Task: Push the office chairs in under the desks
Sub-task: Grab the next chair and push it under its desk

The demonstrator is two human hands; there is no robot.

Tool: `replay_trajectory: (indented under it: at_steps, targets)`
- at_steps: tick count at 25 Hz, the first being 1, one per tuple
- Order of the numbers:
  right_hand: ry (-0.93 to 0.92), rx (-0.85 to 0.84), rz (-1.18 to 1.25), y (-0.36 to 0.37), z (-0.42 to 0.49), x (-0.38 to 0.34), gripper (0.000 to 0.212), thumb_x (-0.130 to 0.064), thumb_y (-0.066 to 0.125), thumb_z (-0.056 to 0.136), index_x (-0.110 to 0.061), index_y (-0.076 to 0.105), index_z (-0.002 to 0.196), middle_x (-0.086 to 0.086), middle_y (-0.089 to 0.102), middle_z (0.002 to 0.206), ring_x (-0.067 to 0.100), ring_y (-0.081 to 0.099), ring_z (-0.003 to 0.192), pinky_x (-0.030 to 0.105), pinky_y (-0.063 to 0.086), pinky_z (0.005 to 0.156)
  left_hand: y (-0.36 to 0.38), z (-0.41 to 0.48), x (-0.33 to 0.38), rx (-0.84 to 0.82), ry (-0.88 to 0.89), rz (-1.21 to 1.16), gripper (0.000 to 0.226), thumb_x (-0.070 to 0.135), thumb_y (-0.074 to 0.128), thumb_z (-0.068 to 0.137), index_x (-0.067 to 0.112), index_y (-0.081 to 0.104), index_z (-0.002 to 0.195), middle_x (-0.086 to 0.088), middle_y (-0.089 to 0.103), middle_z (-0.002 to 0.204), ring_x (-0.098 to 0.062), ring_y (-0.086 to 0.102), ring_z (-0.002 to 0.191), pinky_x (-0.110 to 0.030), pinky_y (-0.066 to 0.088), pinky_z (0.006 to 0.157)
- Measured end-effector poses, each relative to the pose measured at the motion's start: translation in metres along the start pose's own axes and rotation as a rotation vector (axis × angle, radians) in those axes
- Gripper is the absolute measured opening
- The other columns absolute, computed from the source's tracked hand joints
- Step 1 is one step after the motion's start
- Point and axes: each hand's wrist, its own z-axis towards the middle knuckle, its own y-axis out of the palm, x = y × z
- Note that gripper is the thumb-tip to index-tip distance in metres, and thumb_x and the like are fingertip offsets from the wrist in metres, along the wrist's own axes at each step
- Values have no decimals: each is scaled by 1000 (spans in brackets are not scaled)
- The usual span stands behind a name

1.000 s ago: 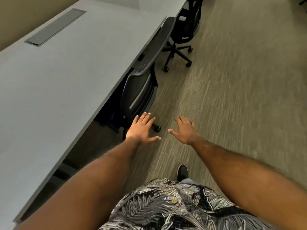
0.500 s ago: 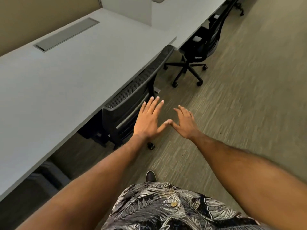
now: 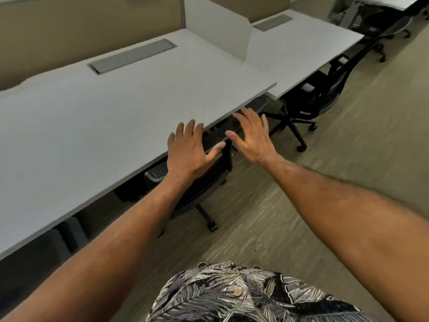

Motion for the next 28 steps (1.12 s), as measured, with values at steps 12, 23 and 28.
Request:
replay_trajectory:
  at_steps: [12,23,28]
  targets:
    - [-194,-42,-8,14,36,23,77,-80,29,88,-26,56,135,5,47,147,27,26,148,71,-5,117,-6,-3,-8,36,-232,109,95,103,25,68,21,68,89,1,68,75,-25,63,70,-36,50,64]
    - [-180,-245,-116,16,70,0,86,-84,20,88,-30,40,151,3,30,163,25,9,155,70,-8,118,-10,16,-39,31,-247,87,92,101,29,70,24,72,96,2,71,80,-24,65,74,-38,55,69]
    - [-140,-317,-110,15,77,-2,84,-83,26,89,-30,37,153,3,24,166,23,2,156,64,-12,118,1,20,-45,35,-186,60,79,94,36,76,26,70,100,5,71,85,-21,65,75,-38,55,68]
